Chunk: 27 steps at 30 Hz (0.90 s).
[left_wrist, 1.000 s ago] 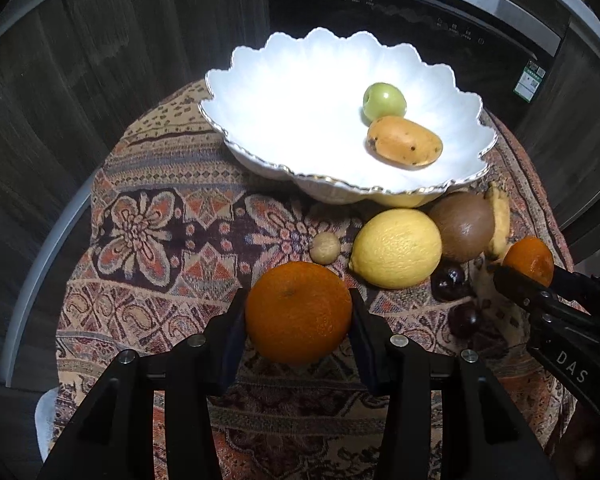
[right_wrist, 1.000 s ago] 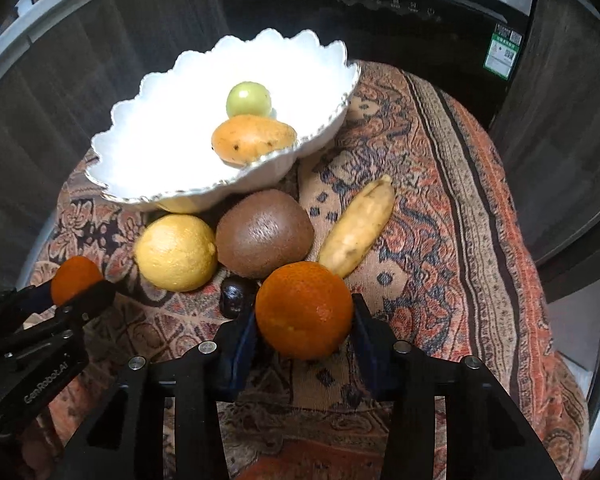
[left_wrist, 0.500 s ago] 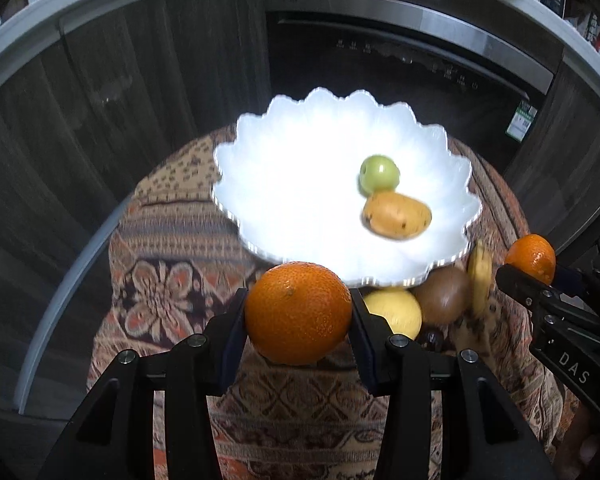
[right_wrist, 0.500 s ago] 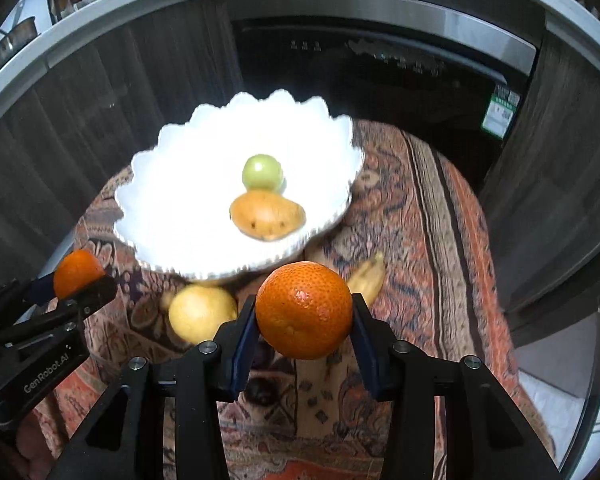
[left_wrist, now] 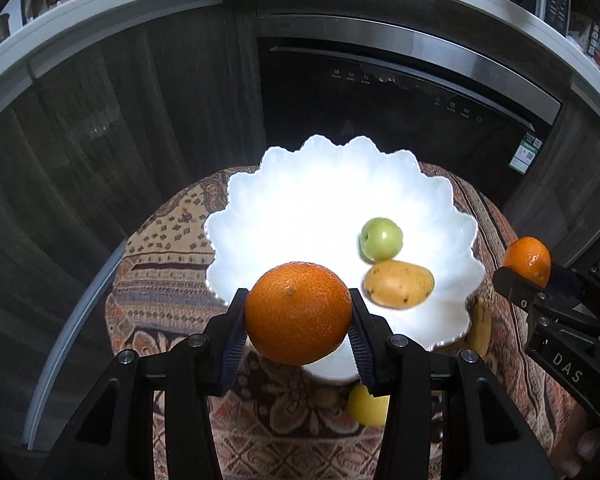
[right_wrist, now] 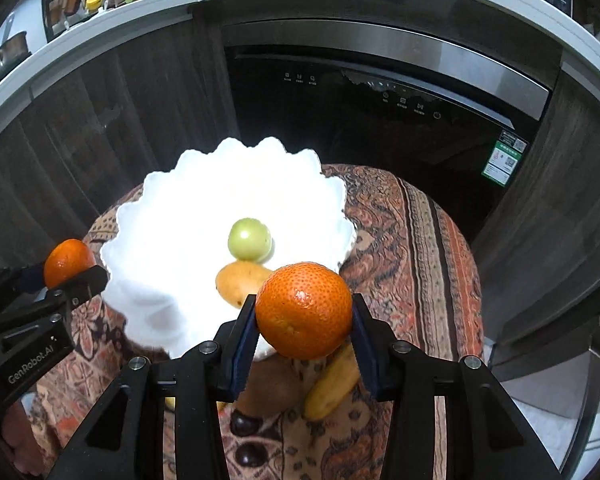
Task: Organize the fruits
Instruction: 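Carry both mandarins into the white bowl and open both tools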
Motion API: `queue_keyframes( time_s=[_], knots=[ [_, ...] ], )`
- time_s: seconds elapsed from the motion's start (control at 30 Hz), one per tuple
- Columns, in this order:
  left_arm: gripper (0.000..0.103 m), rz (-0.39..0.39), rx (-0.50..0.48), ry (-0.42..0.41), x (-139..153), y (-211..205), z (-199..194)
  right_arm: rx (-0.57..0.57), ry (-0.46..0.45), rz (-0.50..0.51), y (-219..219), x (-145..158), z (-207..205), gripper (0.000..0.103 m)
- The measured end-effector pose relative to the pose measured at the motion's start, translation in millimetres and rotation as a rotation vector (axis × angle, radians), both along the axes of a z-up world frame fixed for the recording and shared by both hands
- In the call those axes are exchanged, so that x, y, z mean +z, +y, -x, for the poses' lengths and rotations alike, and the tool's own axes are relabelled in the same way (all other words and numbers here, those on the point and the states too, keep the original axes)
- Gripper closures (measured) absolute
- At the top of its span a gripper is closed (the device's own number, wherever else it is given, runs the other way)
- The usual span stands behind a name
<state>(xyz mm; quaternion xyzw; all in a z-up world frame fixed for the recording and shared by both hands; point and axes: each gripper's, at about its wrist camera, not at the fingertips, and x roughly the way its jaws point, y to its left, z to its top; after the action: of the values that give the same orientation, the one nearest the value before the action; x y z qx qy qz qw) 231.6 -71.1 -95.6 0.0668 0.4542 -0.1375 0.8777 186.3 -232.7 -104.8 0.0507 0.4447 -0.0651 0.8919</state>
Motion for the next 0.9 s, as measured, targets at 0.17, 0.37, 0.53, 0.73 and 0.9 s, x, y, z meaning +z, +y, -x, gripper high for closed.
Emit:
queue_keyframes(
  time_s=[0.17,0.37,0.53,0.73,0.9],
  knots=[
    [0.057,-0.013,0.001,0.006,-6,-5,-16,-0.014,0.007,-0.009,-5,-3,-18,0.058],
    [0.057,-0.025,0.003,0.017,-16,-8,-35,-0.009,0.031,-0.017,-7,-11,-38,0.058],
    [0.057,-0.024,0.010,0.046,-28,-8,-47,-0.003,0.057,-0.022,-6,-22,-50,0.058],
    [0.056,-0.021,0.020,0.074,-39,-8,-54,0.010,0.072,-0.018,-5,-30,-58,0.058],
    [0.045,-0.039,0.021,0.056,-39,-8,-54,0.007,0.063,-0.001,-5,-30,-59,0.053]
  ],
)
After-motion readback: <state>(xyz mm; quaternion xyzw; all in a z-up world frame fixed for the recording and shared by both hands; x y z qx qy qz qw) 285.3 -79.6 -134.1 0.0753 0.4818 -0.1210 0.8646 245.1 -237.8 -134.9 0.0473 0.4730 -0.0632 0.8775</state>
